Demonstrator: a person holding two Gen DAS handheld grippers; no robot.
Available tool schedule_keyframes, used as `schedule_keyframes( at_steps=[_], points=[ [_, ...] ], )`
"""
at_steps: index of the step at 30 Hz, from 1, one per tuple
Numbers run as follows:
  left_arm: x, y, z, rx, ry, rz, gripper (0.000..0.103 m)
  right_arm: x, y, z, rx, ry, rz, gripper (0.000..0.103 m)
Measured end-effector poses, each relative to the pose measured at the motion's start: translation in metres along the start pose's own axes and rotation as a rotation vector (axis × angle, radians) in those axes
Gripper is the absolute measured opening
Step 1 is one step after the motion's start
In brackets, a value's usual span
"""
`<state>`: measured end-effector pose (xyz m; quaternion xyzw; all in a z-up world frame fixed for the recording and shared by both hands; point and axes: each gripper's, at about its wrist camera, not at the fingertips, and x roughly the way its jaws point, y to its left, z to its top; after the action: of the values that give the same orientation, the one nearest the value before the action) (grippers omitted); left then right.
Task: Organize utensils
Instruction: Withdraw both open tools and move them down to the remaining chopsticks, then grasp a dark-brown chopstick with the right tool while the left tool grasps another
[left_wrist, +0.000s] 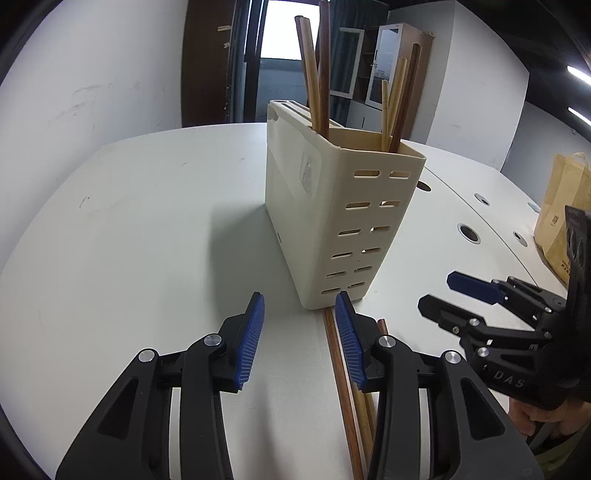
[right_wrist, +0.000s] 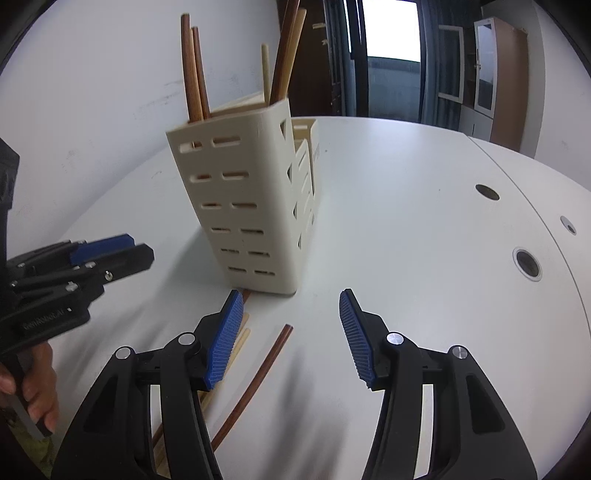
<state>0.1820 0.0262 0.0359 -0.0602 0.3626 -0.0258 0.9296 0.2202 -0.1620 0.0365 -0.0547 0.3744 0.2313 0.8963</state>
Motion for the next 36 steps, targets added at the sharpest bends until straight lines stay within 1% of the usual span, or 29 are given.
schedule_keyframes(
  at_steps=[6, 9, 19, 24, 27, 30, 31, 36],
  points=[
    [0.001, 0.0, -0.001, -0.005, 0.009, 0.0, 0.04, 0.017, 0.004, -0.009, -0.005, 0.075, 0.0, 0.054],
    [0.004, 0.0, -0.002, -0.006, 0.017, 0.002, 0.041, 0.023, 0.001, -0.012, 0.025, 0.095, -0.001, 0.054],
    [0.012, 0.001, -0.002, -0.01, 0.04, 0.003, 0.042, 0.04, 0.006, -0.018, 0.014, 0.162, -0.009, 0.054],
    [0.021, 0.004, -0.004, -0.029, 0.056, 0.005, 0.042, 0.048, 0.012, -0.021, 0.002, 0.187, -0.02, 0.048],
    [0.025, 0.005, -0.004, -0.031, 0.069, 0.001, 0.042, 0.052, 0.014, -0.025, -0.004, 0.208, -0.024, 0.043],
    [0.03, 0.006, -0.005, -0.036, 0.088, -0.009, 0.043, 0.052, 0.016, -0.026, -0.012, 0.206, -0.035, 0.037],
    [0.032, 0.006, -0.005, -0.039, 0.095, 0.006, 0.043, 0.051, 0.016, -0.026, -0.012, 0.205, -0.036, 0.035],
    [0.045, 0.002, -0.006, -0.034, 0.136, -0.006, 0.043, 0.049, 0.016, -0.029, -0.023, 0.205, -0.045, 0.028]
  ],
)
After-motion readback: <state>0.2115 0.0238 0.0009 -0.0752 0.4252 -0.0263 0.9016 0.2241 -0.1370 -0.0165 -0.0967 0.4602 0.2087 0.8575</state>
